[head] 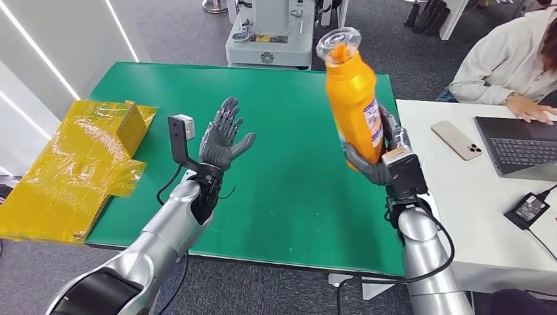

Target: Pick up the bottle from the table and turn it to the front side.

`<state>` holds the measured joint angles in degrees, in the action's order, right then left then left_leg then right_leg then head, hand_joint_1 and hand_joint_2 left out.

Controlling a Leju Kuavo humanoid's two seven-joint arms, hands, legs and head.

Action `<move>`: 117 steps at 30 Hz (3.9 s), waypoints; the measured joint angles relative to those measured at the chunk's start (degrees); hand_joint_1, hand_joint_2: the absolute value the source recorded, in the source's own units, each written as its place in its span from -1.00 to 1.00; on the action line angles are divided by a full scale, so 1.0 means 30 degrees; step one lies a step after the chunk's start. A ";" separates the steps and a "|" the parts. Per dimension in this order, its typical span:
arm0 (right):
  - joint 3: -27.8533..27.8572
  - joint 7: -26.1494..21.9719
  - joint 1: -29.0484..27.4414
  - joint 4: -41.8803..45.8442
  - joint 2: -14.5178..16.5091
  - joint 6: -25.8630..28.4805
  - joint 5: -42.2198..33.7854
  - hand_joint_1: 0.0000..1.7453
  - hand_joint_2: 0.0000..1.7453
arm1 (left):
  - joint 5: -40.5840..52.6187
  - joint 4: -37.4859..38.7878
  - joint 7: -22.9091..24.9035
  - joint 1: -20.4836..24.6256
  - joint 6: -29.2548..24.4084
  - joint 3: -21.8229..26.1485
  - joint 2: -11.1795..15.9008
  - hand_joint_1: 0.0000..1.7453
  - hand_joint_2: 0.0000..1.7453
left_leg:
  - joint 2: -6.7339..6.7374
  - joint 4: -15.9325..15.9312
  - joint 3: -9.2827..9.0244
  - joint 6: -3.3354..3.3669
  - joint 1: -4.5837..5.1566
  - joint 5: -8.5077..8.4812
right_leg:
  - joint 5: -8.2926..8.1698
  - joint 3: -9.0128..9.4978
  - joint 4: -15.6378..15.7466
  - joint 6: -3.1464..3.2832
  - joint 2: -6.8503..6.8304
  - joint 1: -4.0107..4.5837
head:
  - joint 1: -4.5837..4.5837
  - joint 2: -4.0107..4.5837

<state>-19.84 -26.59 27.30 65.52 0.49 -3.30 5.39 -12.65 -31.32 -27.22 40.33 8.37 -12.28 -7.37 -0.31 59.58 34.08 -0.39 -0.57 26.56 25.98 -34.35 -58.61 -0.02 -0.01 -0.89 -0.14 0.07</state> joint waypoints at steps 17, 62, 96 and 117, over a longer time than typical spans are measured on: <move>-0.1044 -0.0501 0.1538 -0.4571 0.1192 -0.0204 0.1208 1.00 1.00 | 0.0822 -0.1497 -0.0414 -0.0642 0.0802 -0.0049 -0.0572 -1.00 1.00 | 0.0004 -0.0003 0.0002 -0.0002 -0.0004 -0.0004 | -0.0002 -0.0007 -0.0015 0.0003 0.0006 0.0004 | -0.0002 0.0000; -0.3960 -0.0006 0.4046 -1.1435 0.3360 0.0510 0.3931 1.00 1.00 | 0.1468 -0.2115 0.0426 -0.0110 0.1268 -0.1848 -0.1636 -1.00 1.00 | 0.0013 -0.0002 0.0000 -0.0002 -0.0004 -0.0005 | -0.0002 -0.0018 -0.0013 0.0004 0.0016 0.0005 | 0.0000 0.0000; -0.4161 -0.0248 0.4268 -1.2109 0.2898 0.1375 0.4205 1.00 1.00 | 0.2809 0.1883 0.1421 0.2099 0.1106 -0.2923 -0.1541 1.00 1.00 | 0.0015 -0.0002 0.0003 -0.0002 -0.0005 -0.0006 | -0.0007 -0.0023 -0.0016 0.0010 0.0023 0.0006 | -0.0002 0.0000; -0.4053 -0.1478 0.4289 -1.2220 0.2794 0.1132 0.3249 -1.00 1.00 | 0.2867 0.2102 -0.0058 0.2071 0.0969 -0.2919 -0.1490 1.00 1.00 | 0.0013 -0.0002 0.0002 -0.0002 -0.0005 -0.0006 | -0.0007 -0.0023 -0.0014 0.0010 0.0019 0.0007 | -0.0004 0.0000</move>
<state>-32.00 -31.03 40.17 28.86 8.87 0.10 15.13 -4.05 -25.02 -27.39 46.54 11.27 -21.04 -11.84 -0.27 59.58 34.09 -0.39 -0.58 26.54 25.96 -34.42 -58.65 0.01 0.04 -0.87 -0.15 0.07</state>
